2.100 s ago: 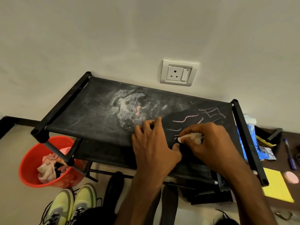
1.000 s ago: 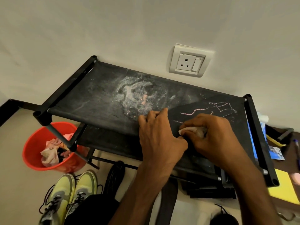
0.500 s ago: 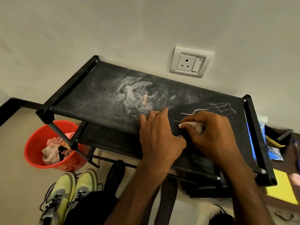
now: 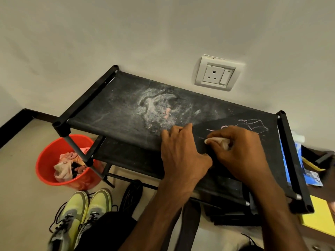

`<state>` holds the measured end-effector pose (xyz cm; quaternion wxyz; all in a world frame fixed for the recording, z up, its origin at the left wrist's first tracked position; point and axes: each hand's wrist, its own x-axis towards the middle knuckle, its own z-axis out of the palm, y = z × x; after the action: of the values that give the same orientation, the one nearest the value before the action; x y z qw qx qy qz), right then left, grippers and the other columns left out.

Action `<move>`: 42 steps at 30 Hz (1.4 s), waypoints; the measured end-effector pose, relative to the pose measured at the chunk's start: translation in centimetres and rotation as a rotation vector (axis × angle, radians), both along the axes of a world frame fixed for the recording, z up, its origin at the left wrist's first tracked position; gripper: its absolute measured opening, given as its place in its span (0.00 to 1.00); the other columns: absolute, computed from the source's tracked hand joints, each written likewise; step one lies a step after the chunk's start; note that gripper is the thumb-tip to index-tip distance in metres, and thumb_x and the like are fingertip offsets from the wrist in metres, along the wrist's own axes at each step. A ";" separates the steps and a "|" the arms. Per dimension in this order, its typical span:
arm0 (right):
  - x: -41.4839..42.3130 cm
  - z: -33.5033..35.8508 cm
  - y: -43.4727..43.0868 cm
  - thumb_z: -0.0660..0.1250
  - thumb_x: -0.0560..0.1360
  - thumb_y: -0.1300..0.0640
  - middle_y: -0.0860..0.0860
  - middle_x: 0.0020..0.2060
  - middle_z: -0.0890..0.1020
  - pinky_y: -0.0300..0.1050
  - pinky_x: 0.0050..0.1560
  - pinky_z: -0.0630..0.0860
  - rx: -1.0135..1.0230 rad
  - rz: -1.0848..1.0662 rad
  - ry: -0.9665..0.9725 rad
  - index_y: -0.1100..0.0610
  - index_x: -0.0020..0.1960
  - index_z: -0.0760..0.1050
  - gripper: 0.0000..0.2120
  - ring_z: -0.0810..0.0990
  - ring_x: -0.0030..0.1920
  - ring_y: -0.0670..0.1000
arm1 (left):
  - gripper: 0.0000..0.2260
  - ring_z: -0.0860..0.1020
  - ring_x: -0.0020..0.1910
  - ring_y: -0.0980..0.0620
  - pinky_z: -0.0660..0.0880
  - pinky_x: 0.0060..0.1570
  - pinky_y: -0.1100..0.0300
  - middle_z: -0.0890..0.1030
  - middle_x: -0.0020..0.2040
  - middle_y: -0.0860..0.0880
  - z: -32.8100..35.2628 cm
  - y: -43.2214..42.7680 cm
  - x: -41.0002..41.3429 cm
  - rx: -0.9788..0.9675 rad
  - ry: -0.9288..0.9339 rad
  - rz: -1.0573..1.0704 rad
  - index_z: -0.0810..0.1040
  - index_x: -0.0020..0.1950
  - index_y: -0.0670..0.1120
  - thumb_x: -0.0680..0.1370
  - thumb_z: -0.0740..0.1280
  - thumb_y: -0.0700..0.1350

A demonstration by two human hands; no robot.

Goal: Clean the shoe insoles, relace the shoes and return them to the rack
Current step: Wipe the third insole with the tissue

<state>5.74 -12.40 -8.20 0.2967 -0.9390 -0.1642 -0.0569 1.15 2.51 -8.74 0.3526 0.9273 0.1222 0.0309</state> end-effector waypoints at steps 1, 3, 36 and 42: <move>0.1 -0.2 0.4 0.77 0.73 0.54 0.44 0.45 0.85 0.55 0.45 0.82 -0.002 -0.010 -0.027 0.45 0.50 0.86 0.07 0.83 0.45 0.47 | 0.41 0.63 0.68 0.50 0.62 0.61 0.63 0.70 0.70 0.52 0.0 0.0 0.1 0.000 0.007 -0.002 0.63 0.79 0.52 0.70 0.77 0.53; 0.3 -0.3 0.7 0.76 0.73 0.54 0.45 0.46 0.84 0.56 0.45 0.82 -0.024 -0.017 -0.056 0.46 0.50 0.86 0.07 0.83 0.46 0.49 | 0.41 0.63 0.69 0.50 0.63 0.64 0.62 0.70 0.70 0.52 0.0 0.1 0.1 0.002 0.020 -0.008 0.62 0.79 0.52 0.70 0.77 0.54; 1.3 0.0 4.1 0.72 0.73 0.51 0.43 0.40 0.86 0.53 0.41 0.83 0.017 -0.098 -0.046 0.42 0.49 0.86 0.07 0.84 0.41 0.48 | 0.33 0.64 0.63 0.51 0.64 0.59 0.62 0.72 0.64 0.52 0.8 0.1 0.0 0.001 0.026 -0.013 0.69 0.71 0.53 0.69 0.77 0.52; 1.8 1.8 2.2 0.74 0.71 0.51 0.41 0.39 0.86 0.53 0.44 0.84 -0.193 0.017 0.163 0.38 0.45 0.85 0.07 0.83 0.40 0.45 | 0.38 0.63 0.66 0.50 0.65 0.59 0.61 0.71 0.67 0.52 0.7 0.2 0.2 0.008 0.039 -0.018 0.66 0.75 0.53 0.68 0.78 0.55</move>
<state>7.58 -10.21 -6.42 0.2178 -0.9633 -0.1520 0.0382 1.31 2.74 -8.08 0.3467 0.9302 0.1206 0.0101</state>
